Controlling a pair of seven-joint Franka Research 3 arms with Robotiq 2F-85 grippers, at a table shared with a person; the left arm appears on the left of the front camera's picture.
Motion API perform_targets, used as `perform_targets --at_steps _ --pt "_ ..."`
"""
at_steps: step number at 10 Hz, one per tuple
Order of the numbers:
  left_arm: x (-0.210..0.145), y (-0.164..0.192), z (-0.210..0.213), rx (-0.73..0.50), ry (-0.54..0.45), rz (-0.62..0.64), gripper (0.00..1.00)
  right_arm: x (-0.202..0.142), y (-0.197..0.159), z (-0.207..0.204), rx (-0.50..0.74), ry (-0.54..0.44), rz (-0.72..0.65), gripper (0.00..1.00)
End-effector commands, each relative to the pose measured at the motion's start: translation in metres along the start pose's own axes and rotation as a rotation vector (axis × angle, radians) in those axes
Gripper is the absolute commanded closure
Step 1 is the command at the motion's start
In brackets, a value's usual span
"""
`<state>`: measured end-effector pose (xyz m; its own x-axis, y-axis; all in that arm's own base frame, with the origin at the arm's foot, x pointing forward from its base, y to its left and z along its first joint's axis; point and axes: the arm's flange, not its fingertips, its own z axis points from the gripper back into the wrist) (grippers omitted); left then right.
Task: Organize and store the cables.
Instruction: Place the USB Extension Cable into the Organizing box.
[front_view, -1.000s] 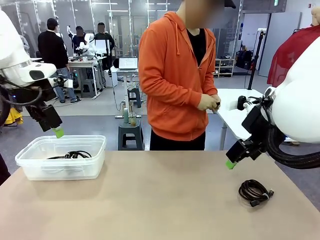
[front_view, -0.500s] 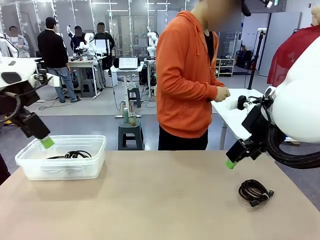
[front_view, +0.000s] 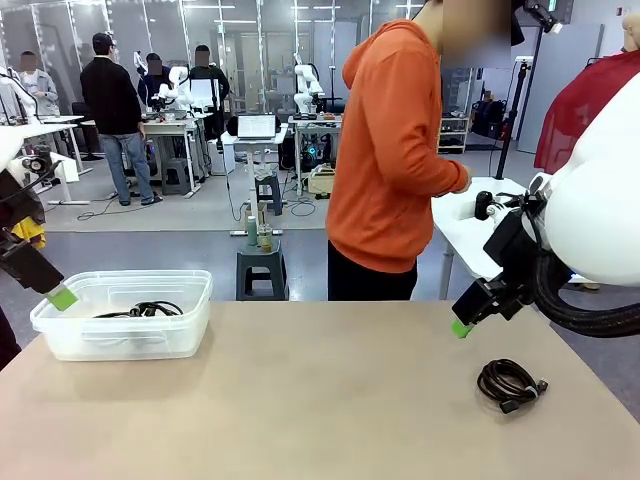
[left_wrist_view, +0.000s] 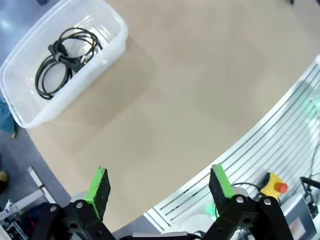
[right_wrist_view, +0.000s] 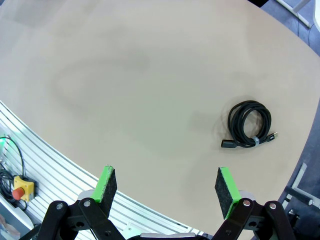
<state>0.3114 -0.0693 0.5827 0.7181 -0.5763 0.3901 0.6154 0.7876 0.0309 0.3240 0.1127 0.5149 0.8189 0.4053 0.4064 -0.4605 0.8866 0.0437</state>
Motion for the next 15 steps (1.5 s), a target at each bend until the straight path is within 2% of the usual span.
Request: perform_targets --at_steps 1,15 --pt "0.0028 -0.0021 0.0018 0.015 0.005 0.001 0.0 -0.0019 -0.0008 -0.0009 -0.006 0.006 -0.008 0.0" --pt "0.0028 -0.0021 0.0018 0.015 0.005 0.001 0.0 -0.0019 -0.0008 -0.0009 -0.006 0.006 -0.008 0.0"
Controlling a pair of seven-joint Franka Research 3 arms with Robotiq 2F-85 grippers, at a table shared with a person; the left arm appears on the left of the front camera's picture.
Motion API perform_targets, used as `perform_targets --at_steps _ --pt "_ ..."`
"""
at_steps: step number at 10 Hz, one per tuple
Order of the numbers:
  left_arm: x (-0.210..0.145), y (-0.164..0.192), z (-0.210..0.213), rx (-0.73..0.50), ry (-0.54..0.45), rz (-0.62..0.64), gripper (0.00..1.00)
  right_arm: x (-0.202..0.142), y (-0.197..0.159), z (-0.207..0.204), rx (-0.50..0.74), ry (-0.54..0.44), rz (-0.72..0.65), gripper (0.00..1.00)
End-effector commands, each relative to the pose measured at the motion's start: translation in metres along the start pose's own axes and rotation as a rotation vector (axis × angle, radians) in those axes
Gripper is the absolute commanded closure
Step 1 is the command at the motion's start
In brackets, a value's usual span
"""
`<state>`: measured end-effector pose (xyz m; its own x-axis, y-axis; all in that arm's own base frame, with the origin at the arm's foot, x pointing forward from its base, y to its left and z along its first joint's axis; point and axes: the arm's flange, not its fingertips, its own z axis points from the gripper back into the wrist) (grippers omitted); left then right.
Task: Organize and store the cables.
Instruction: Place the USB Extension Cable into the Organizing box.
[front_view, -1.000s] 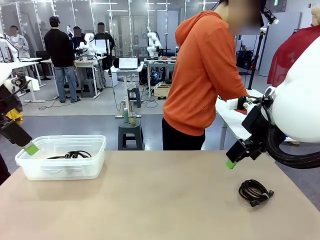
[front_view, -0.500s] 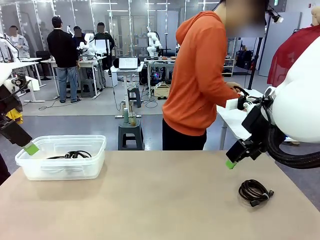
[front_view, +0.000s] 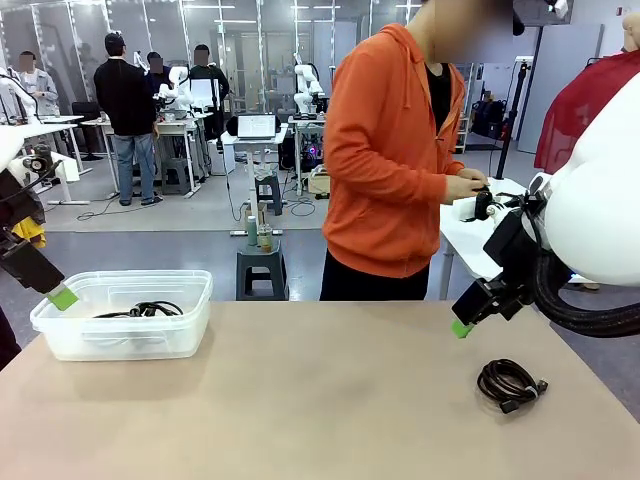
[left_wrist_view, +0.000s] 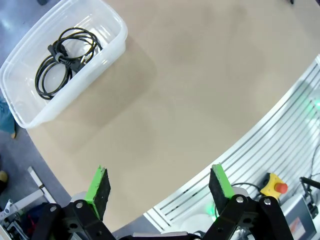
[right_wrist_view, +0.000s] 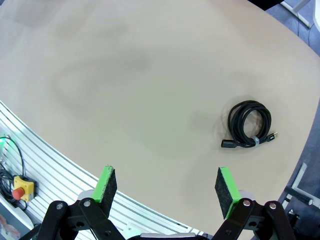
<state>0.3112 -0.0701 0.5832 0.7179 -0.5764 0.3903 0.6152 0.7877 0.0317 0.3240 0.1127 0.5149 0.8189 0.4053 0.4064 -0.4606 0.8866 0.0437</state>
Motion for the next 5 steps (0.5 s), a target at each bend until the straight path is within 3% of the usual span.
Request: perform_targets --at_steps 1,5 --pt "0.0023 -0.0014 0.0015 0.014 0.006 0.001 0.0 -0.0019 -0.0008 -0.0009 -0.006 0.006 -0.008 0.0" --pt "0.0023 -0.0014 0.0015 0.014 0.006 0.001 0.0 -0.0019 -0.0008 -0.0009 -0.006 0.006 -0.008 0.0"
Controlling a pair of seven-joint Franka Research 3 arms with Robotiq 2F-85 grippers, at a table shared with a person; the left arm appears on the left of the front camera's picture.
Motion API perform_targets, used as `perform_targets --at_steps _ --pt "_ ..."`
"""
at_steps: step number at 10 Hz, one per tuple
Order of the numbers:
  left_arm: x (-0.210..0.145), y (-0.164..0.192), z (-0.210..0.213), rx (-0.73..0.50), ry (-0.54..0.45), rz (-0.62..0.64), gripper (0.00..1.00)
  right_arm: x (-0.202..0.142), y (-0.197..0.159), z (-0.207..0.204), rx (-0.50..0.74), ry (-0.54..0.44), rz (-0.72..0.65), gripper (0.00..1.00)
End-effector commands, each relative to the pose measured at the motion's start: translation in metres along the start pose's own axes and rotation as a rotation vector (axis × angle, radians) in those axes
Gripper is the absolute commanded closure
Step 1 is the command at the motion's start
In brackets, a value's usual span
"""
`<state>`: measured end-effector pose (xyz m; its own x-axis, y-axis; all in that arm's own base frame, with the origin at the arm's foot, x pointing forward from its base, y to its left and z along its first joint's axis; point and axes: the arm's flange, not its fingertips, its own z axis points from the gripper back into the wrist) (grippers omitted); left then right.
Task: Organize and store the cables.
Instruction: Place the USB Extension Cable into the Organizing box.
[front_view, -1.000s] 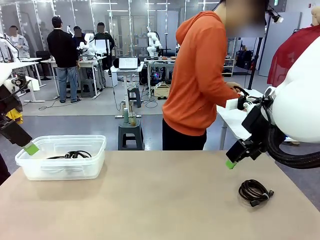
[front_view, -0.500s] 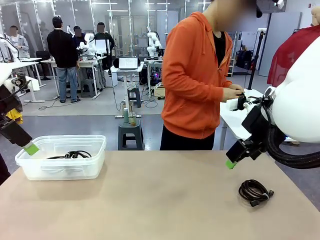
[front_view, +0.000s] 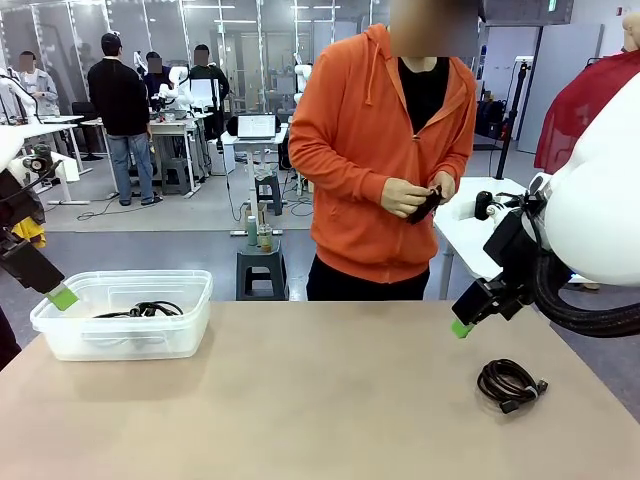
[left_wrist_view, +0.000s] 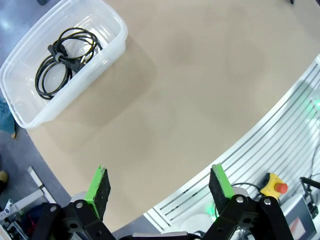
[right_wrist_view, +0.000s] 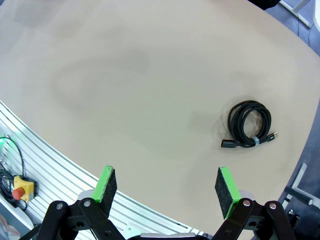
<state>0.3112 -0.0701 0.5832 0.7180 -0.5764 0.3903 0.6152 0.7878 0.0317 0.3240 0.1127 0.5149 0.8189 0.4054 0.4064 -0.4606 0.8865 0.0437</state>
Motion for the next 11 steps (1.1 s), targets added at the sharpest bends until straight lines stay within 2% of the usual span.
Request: perform_targets --at_steps 1,11 --pt "0.0023 -0.0014 0.0014 0.014 0.006 0.001 0.0 -0.0019 -0.0008 -0.0009 -0.006 0.006 -0.008 0.0" --pt "0.0023 -0.0014 0.0014 0.014 0.006 0.001 0.0 -0.0019 -0.0008 -0.0009 -0.006 0.006 -0.008 0.0"
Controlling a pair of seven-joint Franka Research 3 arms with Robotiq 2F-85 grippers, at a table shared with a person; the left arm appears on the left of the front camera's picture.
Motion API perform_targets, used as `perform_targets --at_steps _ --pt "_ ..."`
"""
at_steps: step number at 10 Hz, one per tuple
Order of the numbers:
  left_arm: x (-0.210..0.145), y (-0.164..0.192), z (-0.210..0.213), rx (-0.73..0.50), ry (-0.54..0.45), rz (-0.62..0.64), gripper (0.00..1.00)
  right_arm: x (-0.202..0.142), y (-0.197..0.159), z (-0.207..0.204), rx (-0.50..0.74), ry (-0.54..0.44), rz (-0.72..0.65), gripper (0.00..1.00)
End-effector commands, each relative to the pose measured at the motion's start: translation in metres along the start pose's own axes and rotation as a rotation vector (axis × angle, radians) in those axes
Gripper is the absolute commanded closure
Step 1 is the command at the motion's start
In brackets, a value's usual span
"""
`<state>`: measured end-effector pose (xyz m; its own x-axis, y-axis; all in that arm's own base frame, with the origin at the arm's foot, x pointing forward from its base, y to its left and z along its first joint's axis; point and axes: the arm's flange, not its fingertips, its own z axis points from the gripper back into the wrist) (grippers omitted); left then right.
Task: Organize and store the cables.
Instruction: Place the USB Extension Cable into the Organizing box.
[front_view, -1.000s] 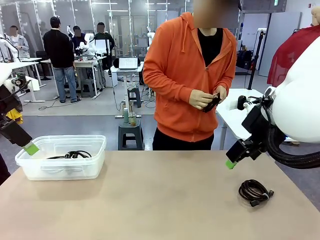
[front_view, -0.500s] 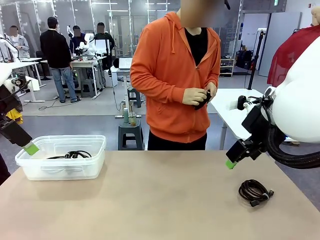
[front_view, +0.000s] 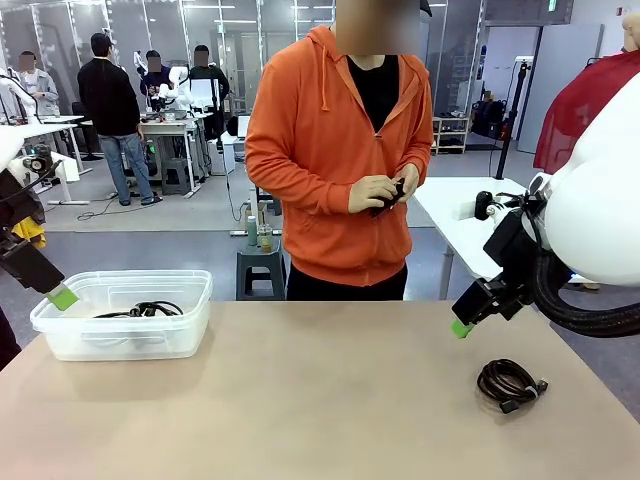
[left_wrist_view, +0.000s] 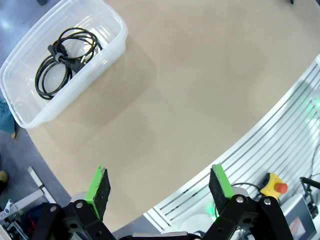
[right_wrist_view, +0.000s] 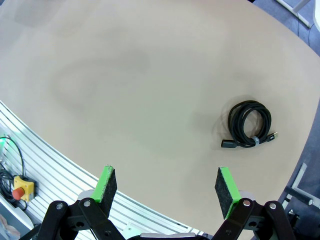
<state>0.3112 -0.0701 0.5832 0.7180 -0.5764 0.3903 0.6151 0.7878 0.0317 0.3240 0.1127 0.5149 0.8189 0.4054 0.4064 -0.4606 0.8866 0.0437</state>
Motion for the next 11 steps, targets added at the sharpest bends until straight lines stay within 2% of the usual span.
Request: perform_targets --at_steps 1,11 --pt "0.0023 -0.0014 0.0014 0.014 0.006 0.001 0.0 -0.0019 -0.0008 -0.0009 -0.006 0.006 -0.008 0.0" --pt "0.0023 -0.0014 0.0014 0.014 0.006 0.001 0.0 -0.0019 -0.0008 -0.0009 -0.006 0.006 -0.008 0.0"
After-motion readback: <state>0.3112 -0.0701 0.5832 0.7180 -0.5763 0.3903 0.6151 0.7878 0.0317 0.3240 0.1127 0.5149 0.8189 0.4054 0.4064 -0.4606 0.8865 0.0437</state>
